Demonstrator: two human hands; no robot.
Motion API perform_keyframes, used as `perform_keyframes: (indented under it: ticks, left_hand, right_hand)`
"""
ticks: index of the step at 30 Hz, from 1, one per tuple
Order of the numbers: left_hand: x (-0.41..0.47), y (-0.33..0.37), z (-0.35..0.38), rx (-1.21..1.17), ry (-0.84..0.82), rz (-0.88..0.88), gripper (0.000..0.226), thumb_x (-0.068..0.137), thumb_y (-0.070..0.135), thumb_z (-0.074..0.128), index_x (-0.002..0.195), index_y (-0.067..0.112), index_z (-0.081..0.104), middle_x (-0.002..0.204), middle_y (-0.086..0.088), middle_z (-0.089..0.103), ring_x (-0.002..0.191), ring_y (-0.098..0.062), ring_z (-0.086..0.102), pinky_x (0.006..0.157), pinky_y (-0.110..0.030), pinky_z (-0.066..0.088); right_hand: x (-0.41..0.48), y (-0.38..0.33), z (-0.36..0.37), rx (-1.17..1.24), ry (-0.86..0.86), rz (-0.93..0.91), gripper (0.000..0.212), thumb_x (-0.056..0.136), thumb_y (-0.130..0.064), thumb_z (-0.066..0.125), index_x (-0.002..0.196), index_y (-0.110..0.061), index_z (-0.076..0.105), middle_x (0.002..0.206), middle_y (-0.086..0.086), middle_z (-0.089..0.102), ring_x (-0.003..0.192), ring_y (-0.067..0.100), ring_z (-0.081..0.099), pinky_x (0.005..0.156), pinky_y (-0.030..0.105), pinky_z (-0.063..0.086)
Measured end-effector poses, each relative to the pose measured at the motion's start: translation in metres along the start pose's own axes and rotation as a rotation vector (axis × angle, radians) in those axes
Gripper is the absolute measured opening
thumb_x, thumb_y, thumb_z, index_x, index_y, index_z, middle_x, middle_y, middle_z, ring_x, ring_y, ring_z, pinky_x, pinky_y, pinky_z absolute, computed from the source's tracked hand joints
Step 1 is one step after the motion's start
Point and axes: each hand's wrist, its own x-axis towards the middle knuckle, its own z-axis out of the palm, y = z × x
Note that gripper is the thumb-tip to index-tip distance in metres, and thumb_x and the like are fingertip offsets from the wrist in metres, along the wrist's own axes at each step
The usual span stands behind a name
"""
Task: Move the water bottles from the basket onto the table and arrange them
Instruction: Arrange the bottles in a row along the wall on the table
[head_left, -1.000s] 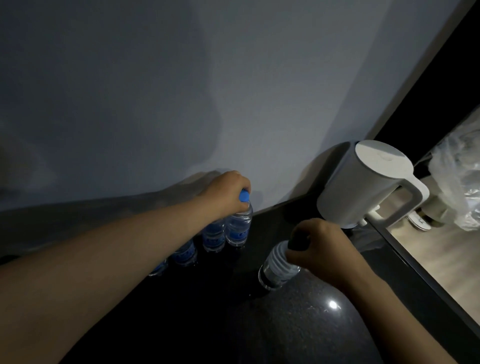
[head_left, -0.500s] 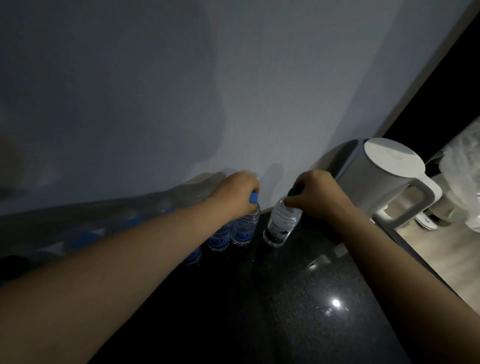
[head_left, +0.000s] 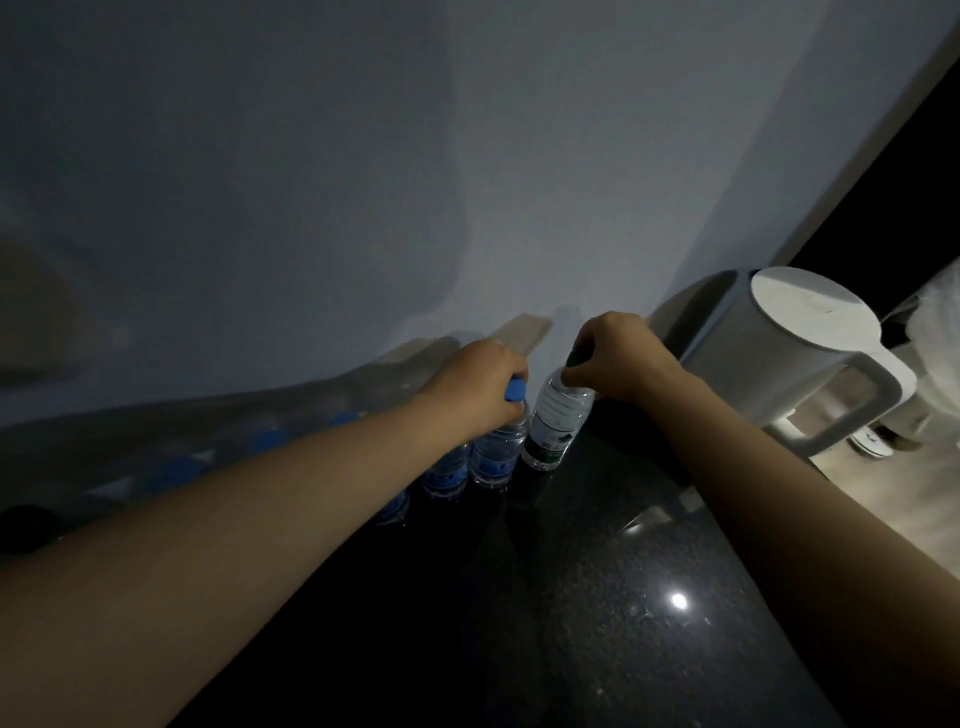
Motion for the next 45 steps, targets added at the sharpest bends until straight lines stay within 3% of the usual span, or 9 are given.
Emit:
perform_keyframes:
  ticks: [8,14,19,23,29,36,40,45]
  left_hand:
    - [0.000,0.003,0.001,0.005,0.001,-0.007,0.018,0.080,0.014,0.066,0.097,0.007,0.068,0.095,-0.011,0.059,0.080,-0.021,0.053,0.071,-0.030,0.048]
    - [-0.001,0.003,0.002,0.026,0.006,-0.041,0.031,0.084,0.020,0.066,0.113,0.012,0.062,0.109,-0.009,0.054,0.091,-0.023,0.054,0.076,-0.031,0.046]
    - [-0.004,0.010,-0.002,0.108,-0.026,-0.052,0.028,0.086,0.019,0.064,0.112,0.010,0.059,0.112,-0.011,0.050,0.097,-0.028,0.056,0.078,-0.034,0.048]
    - [-0.012,0.020,-0.012,0.220,-0.025,-0.071,0.031,0.085,0.022,0.064,0.112,0.009,0.056,0.112,-0.011,0.047,0.094,-0.028,0.056,0.078,-0.039,0.052]
    - [-0.052,0.040,-0.026,0.226,0.025,-0.030,0.032,0.085,0.022,0.061,0.113,0.009,0.056,0.113,-0.011,0.051,0.097,-0.027,0.055,0.079,-0.036,0.048]
    - [-0.148,0.069,-0.015,0.147,-0.064,-0.021,0.028,0.083,0.026,0.066,0.109,0.019,0.059,0.112,-0.001,0.053,0.091,-0.012,0.050,0.076,-0.027,0.043]
    - [-0.198,0.089,0.000,0.111,-0.155,-0.036,0.037,0.084,0.032,0.065,0.119,0.023,0.056,0.117,0.004,0.052,0.103,-0.012,0.054,0.089,-0.029,0.049]
    - [-0.250,0.109,0.024,0.057,-0.222,-0.029,0.036,0.085,0.033,0.065,0.119,0.023,0.057,0.111,0.007,0.052,0.092,-0.008,0.053,0.082,-0.022,0.048]
  right_hand:
    - [-0.002,0.003,0.009,-0.010,0.009,-0.032,0.027,0.077,-0.022,0.075,0.100,-0.012,0.064,0.095,0.004,0.064,0.080,0.014,0.059,0.068,0.024,0.047]
    - [-0.012,0.003,0.007,-0.008,0.012,-0.038,0.039,0.083,-0.021,0.070,0.118,-0.011,0.058,0.113,0.009,0.062,0.099,0.020,0.059,0.083,0.029,0.049]
    - [-0.053,0.008,-0.009,-0.069,0.023,-0.011,0.052,0.083,-0.025,0.071,0.130,-0.011,0.051,0.123,0.012,0.059,0.107,0.025,0.058,0.093,0.037,0.050]
    - [-0.108,0.015,-0.020,-0.154,-0.036,-0.023,0.040,0.086,-0.027,0.066,0.123,-0.015,0.056,0.117,0.007,0.060,0.104,0.020,0.057,0.089,0.034,0.051]
    - [-0.197,0.027,-0.022,-0.131,-0.092,0.023,0.042,0.086,-0.035,0.065,0.125,-0.024,0.055,0.118,-0.002,0.058,0.104,0.011,0.057,0.088,0.028,0.051]
    - [-0.289,0.033,-0.019,-0.097,-0.064,0.030,0.039,0.086,-0.037,0.063,0.123,-0.028,0.055,0.117,-0.008,0.057,0.102,0.005,0.055,0.086,0.020,0.048]
    - [-0.334,0.037,-0.010,-0.087,-0.039,0.041,0.041,0.086,-0.038,0.064,0.125,-0.030,0.053,0.121,-0.010,0.056,0.107,0.003,0.053,0.090,0.021,0.047]
    - [-0.382,0.044,0.010,-0.047,-0.054,0.077,0.038,0.085,-0.038,0.064,0.122,-0.030,0.054,0.116,-0.010,0.056,0.095,0.000,0.051,0.075,0.014,0.044]
